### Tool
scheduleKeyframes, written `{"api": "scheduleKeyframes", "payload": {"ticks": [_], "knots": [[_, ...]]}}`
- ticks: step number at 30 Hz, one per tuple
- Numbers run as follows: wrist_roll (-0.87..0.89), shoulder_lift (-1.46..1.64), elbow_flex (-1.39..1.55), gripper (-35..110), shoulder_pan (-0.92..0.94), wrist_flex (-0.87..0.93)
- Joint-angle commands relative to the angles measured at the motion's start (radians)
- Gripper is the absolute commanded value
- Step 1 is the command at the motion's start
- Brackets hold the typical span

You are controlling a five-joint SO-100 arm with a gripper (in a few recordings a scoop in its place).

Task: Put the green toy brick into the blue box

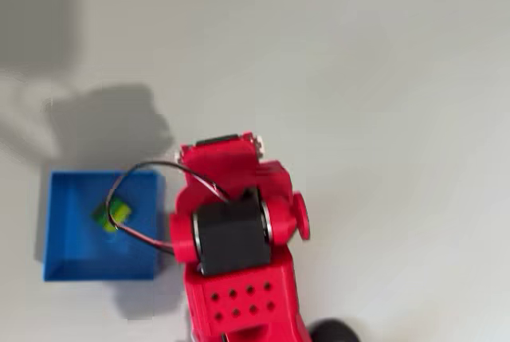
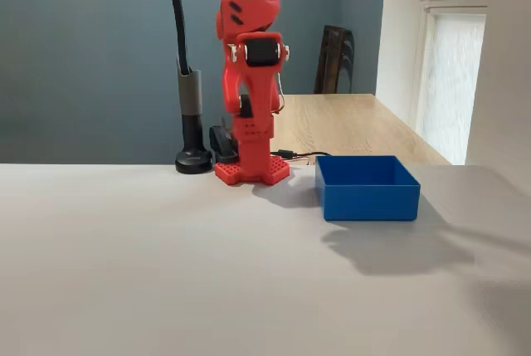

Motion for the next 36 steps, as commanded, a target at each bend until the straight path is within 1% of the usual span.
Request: {"api": "scheduleKeyframes", "payload": {"ticks": [1,6,12,23,31,36], "knots": [[-0.009,0.265,0.222,0,0.012,-0.083],[-0.003,0.474,0.417,0,0.025,-0.084],[-0.011,0.609,0.572,0,0.055,-0.126],[-0.043,0.635,0.804,0,0.098,-0.316],[-0.044,0.635,0.904,0,0.098,-0.391],[-0.025,0.634,0.904,0,0.094,-0.393]]}}
